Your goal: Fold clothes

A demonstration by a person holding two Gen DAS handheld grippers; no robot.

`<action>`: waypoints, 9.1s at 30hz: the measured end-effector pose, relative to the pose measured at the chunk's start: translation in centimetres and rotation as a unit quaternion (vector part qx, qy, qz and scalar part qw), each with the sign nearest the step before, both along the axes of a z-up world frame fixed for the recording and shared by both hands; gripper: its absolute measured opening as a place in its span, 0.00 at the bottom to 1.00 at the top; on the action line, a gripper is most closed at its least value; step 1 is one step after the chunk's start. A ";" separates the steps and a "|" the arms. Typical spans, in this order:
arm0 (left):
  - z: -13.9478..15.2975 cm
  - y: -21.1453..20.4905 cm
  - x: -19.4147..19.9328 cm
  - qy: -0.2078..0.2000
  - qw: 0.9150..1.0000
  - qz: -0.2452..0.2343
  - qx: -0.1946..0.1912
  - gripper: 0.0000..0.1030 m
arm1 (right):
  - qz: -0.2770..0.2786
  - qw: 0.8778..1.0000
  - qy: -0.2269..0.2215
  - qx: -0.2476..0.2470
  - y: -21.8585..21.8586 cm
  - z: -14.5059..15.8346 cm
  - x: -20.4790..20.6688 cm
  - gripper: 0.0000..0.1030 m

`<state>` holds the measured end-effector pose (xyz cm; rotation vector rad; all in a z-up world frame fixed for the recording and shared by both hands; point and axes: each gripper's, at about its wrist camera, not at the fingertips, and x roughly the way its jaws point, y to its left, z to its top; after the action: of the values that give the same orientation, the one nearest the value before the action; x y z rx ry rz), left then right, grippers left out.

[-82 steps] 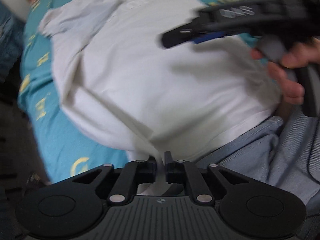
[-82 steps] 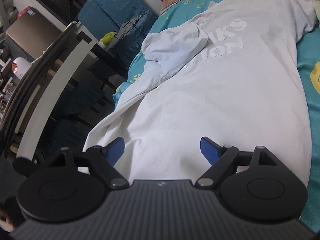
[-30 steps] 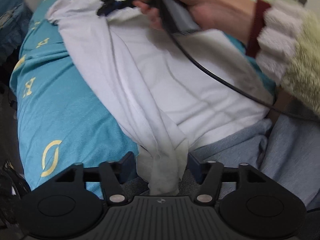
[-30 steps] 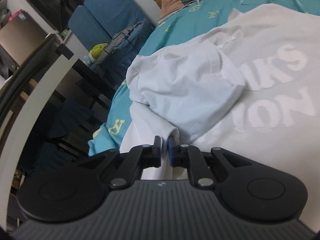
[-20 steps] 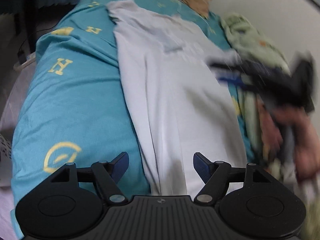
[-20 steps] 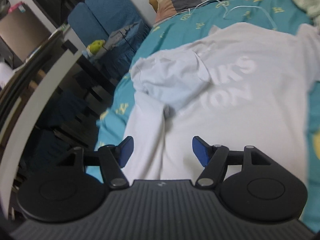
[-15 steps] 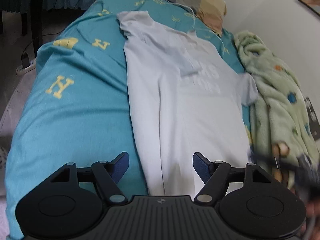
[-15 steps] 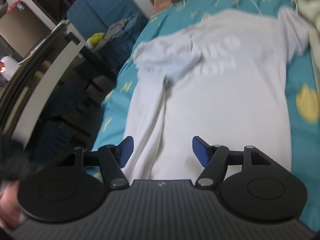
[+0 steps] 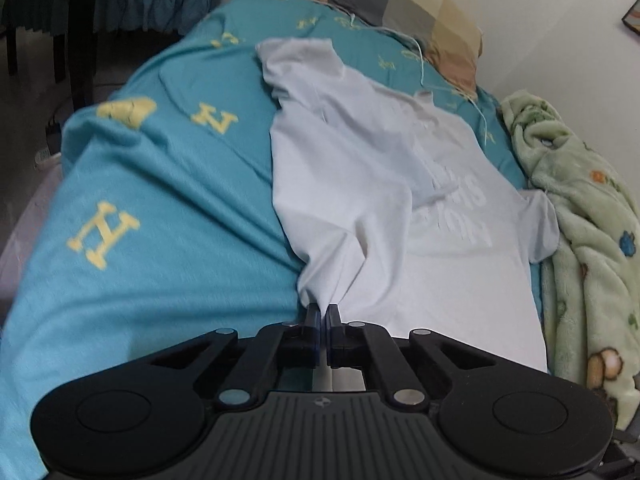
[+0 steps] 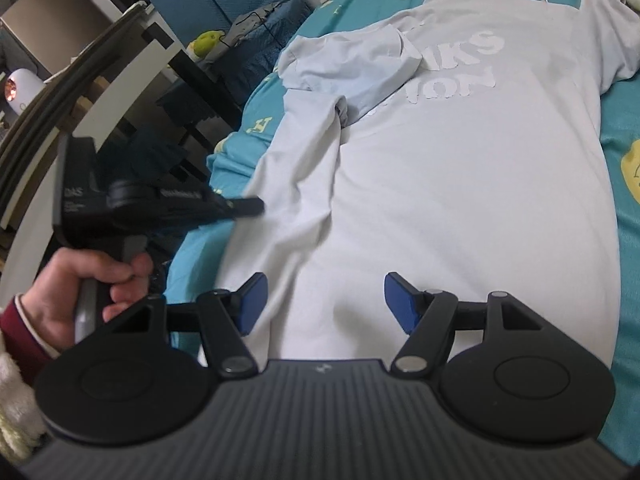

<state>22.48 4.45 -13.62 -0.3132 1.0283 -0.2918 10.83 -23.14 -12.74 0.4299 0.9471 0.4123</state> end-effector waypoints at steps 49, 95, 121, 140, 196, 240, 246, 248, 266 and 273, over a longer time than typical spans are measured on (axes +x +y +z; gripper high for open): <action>1.4 -8.3 -2.7 -0.120 0.978 -0.065 0.156 0.68 | -0.488 0.867 -0.097 -0.004 -18.1 -9.4 18.4 0.79; 1.6 -2.5 -2.9 -0.144 0.988 0.029 0.043 0.68 | -0.089 0.982 -0.152 -0.064 -1.3 2.6 12.6 0.81; 3.4 -19.2 -14.6 -0.161 0.976 -0.146 0.015 0.63 | -0.299 0.939 -0.162 -0.057 -12.5 6.5 -9.7 0.81; -2.0 -23.0 -10.7 -0.051 0.982 -0.177 -0.039 0.04 | -0.329 0.937 -0.113 -0.034 -14.7 3.5 -8.4 0.81; 1.8 -11.8 -21.3 0.034 0.969 -0.205 0.132 0.04 | -0.155 0.987 -0.024 -0.014 -9.2 0.4 -5.2 0.81; 15.1 4.7 -21.5 0.041 0.989 -0.100 -0.097 0.07 | 0.001 0.997 0.068 0.037 -4.0 7.7 -12.8 0.10; 16.7 4.7 -29.8 0.027 0.987 -0.109 -0.115 0.07 | -0.020 0.997 0.035 0.059 -5.3 9.2 -19.0 0.10; 16.2 4.8 -32.7 0.028 0.987 -0.113 -0.114 0.07 | -0.028 0.997 0.029 0.063 -5.6 8.6 -21.4 0.10; 16.6 5.3 -34.7 -0.017 0.985 -0.088 -0.145 0.07 | -0.079 0.986 -0.013 0.148 -8.2 8.6 -22.6 0.10; 18.9 3.0 -27.0 -0.067 0.985 -0.078 -0.139 0.07 | -0.106 0.982 -0.033 0.153 -9.8 10.3 -15.8 0.11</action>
<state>-4.49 7.42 5.30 -0.4586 0.8802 -0.5936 -4.97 -32.93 -2.40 0.7860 0.7652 0.3769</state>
